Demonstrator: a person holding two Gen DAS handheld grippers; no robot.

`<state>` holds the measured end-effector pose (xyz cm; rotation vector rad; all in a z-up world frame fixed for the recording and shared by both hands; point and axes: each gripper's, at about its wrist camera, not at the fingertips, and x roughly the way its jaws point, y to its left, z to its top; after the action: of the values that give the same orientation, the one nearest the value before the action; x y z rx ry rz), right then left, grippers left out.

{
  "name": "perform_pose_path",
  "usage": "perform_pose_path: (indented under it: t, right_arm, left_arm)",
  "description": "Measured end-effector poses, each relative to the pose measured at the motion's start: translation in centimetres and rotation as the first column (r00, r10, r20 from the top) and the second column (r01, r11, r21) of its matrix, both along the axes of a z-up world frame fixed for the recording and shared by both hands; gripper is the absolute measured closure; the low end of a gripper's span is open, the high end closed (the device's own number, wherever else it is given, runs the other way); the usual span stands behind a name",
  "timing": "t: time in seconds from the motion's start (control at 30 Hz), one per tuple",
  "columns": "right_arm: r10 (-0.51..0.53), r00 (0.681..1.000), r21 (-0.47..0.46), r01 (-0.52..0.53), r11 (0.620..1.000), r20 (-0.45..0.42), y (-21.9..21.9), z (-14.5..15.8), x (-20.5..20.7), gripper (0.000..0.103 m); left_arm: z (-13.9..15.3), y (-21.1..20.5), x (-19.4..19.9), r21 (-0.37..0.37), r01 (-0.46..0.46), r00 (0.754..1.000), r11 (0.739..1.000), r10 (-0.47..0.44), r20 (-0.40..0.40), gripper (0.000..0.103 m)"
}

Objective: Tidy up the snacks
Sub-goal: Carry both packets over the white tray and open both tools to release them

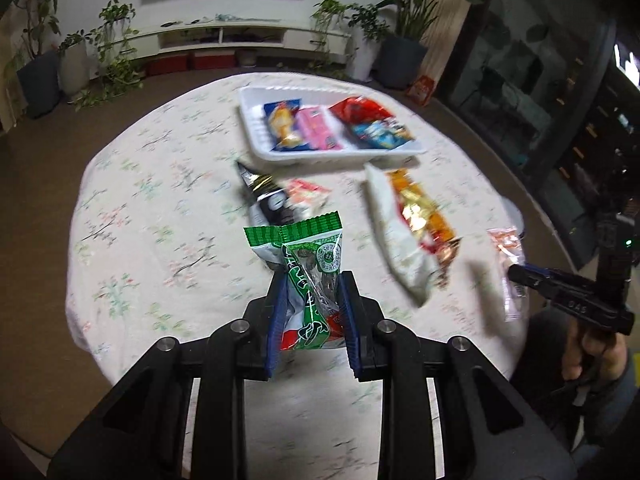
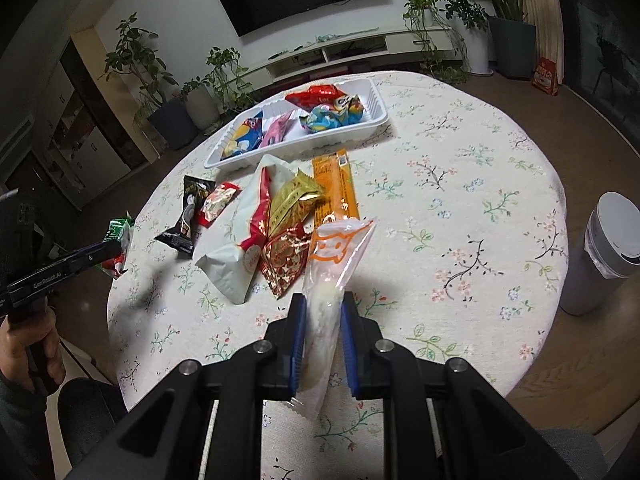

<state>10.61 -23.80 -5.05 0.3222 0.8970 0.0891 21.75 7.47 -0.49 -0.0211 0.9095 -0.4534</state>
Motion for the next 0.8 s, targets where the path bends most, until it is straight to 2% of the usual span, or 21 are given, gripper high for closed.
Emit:
perform_pose_path:
  t: [0.23,0.47,0.6,0.8]
  right_arm:
    - [-0.033,0.998,-0.011,0.034,0.999,0.060,-2.6,2.9,0.5,0.084]
    - [-0.056,0.985,-0.068,0.068,0.995,0.164,-6.2,8.1,3.0,0.084]
    - [-0.017,0.975,-0.117,0.044,0.992,0.221,-6.6,11.3,6.0,0.084]
    - [0.100,0.961,-0.155,-0.061,0.986,0.257,-4.1,14.2,13.4,0.084]
  left_arm:
    - [2.7,-2.2,2.5,-0.045,0.017,0.999,0.999,-0.016,0.028,0.080]
    - [6.2,-4.1,6.9,-0.070,0.023,0.998,0.997,-0.018,0.068,0.080]
    - [7.9,-5.2,11.0,-0.074,0.006,0.997,0.997,0.000,0.078,0.080]
    - [7.6,-7.5,17.4,-0.023,-0.016,0.998,1.000,0.017,0.065,0.080]
